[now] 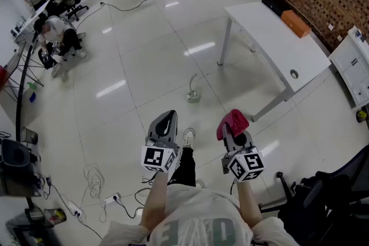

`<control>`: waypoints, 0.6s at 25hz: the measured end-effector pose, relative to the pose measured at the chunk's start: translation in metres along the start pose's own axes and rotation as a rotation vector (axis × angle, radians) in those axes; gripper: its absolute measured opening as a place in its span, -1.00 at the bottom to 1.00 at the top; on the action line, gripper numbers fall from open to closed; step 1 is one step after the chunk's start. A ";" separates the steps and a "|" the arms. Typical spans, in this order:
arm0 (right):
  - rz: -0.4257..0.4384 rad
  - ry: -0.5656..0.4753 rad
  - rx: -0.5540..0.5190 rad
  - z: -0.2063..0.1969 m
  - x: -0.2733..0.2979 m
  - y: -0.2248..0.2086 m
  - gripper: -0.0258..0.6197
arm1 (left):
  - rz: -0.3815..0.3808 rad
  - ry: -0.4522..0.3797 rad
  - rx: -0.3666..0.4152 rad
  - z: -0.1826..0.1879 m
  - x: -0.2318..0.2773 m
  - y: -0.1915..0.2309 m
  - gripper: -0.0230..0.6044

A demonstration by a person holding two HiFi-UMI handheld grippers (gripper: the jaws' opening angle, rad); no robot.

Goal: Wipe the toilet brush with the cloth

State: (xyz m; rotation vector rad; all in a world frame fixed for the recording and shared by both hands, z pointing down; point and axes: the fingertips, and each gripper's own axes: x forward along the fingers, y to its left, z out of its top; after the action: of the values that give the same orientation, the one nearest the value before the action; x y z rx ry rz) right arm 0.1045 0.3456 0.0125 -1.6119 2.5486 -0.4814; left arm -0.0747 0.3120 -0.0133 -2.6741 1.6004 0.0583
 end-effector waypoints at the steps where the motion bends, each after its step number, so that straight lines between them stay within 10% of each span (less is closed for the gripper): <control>1: 0.001 -0.003 -0.008 0.004 0.019 -0.005 -0.83 | -0.002 -0.006 0.000 0.000 0.016 0.012 -0.92; 15: -0.026 -0.121 -0.078 0.115 0.281 -0.073 -0.83 | -0.089 -0.072 0.030 0.031 0.260 0.164 -0.92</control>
State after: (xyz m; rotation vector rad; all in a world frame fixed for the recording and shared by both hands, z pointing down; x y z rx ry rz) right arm 0.0717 0.0411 -0.0476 -1.6474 2.4891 -0.2807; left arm -0.0966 0.0067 -0.0565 -2.6846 1.4487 0.1261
